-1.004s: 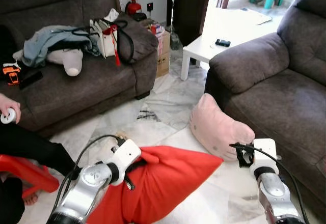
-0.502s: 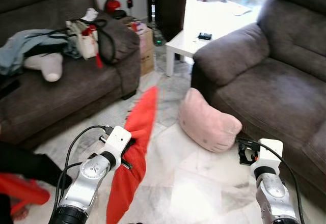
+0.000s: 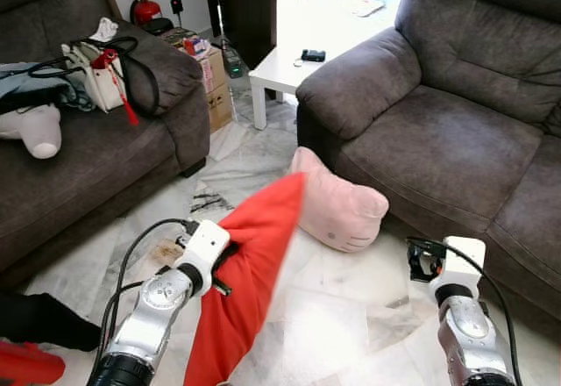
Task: Move the pillow to the sofa from floor
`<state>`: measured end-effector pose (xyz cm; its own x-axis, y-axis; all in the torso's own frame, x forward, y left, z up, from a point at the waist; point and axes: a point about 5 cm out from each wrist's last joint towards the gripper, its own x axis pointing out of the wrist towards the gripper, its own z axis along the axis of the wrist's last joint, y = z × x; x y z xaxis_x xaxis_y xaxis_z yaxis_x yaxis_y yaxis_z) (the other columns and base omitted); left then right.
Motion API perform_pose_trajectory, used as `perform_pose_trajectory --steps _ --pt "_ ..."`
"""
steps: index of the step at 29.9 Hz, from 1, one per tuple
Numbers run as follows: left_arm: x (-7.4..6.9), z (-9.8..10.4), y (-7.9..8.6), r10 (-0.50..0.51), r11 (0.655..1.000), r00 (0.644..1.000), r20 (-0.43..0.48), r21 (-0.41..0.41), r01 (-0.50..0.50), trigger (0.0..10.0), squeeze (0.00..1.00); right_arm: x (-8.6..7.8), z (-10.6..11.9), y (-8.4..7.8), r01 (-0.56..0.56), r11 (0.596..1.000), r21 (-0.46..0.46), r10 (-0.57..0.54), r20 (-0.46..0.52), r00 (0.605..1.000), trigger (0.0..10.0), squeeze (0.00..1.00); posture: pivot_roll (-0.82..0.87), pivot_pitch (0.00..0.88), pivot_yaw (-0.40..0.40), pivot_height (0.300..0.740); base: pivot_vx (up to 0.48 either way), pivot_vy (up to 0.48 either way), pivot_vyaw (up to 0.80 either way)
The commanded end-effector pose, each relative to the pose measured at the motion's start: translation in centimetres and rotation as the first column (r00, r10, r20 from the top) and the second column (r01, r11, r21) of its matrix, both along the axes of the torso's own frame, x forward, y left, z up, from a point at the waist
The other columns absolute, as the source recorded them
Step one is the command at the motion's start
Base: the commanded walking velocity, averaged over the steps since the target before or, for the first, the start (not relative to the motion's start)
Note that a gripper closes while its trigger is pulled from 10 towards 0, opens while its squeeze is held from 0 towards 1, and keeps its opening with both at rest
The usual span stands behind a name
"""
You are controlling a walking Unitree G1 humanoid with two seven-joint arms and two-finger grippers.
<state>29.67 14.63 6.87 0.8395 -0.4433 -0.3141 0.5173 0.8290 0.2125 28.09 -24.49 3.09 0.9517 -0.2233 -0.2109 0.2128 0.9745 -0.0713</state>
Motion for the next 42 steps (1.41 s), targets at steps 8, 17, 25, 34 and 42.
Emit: perform_pose_trajectory --steps 8,17,25,34,42 --pt "0.97 2.61 -0.61 -0.031 0.998 0.991 0.126 -0.044 0.037 10.0 0.00 0.06 0.07 0.13 0.003 1.000 -0.005 -0.003 0.007 1.000 10.0 0.00 -0.04 0.061 0.032 0.739 0.000 0.000 -0.78" --pt "1.46 2.42 -0.23 0.058 0.997 0.990 0.128 -0.052 -0.052 10.0 0.00 0.21 0.17 0.30 0.005 1.000 -0.007 -0.005 0.011 1.000 10.0 0.00 -0.05 0.068 0.032 0.739 0.000 0.000 -0.77" --pt "1.68 2.58 0.26 0.079 0.996 0.986 0.144 -0.040 -0.074 10.0 0.00 0.32 0.27 0.33 0.010 1.000 -0.011 -0.009 0.016 1.000 10.0 0.00 -0.04 0.070 0.035 0.739 0.000 0.168 -0.77" --pt "1.80 2.57 0.10 0.079 0.996 0.986 0.147 -0.043 -0.074 10.0 0.00 0.32 0.26 0.37 0.016 1.000 -0.011 -0.016 0.017 1.000 10.0 0.00 -0.04 0.062 0.039 0.739 0.000 0.147 -0.77" --pt "1.85 2.58 0.01 0.068 0.997 0.987 0.148 -0.036 -0.063 10.0 0.00 0.48 0.30 0.51 0.016 1.000 -0.008 -0.015 0.021 1.000 10.0 0.00 -0.04 0.048 0.042 0.739 0.000 0.000 -0.77"
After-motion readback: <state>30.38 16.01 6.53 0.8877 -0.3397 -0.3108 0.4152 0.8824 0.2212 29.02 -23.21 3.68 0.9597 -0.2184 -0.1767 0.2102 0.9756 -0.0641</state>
